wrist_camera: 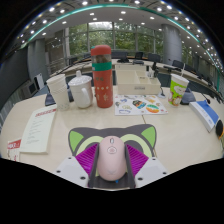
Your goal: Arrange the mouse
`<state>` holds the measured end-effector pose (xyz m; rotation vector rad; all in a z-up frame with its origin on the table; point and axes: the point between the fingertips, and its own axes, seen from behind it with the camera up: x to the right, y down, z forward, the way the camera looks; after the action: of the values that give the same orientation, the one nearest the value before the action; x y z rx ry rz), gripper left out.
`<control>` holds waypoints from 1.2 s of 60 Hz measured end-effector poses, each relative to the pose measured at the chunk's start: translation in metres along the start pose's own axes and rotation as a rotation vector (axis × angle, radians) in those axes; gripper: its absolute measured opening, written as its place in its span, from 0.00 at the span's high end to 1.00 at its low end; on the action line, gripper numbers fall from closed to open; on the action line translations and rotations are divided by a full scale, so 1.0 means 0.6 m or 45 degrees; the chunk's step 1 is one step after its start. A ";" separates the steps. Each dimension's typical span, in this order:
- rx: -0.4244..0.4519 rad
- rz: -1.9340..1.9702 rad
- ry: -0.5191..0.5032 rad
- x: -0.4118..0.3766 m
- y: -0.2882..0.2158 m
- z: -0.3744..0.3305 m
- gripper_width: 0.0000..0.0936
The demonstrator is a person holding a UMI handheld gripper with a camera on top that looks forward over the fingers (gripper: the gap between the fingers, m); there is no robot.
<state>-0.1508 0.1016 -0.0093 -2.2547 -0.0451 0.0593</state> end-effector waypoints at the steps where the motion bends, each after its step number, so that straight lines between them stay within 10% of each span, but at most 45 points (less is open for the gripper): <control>1: -0.007 0.003 -0.001 0.001 0.003 0.001 0.50; 8: -0.028 -0.012 0.012 0.004 0.004 -0.014 0.07; 72: 0.195 -0.084 0.196 -0.063 0.087 -0.714 0.09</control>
<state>-0.1629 -0.2646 0.2215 -2.0965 -0.0314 -0.1418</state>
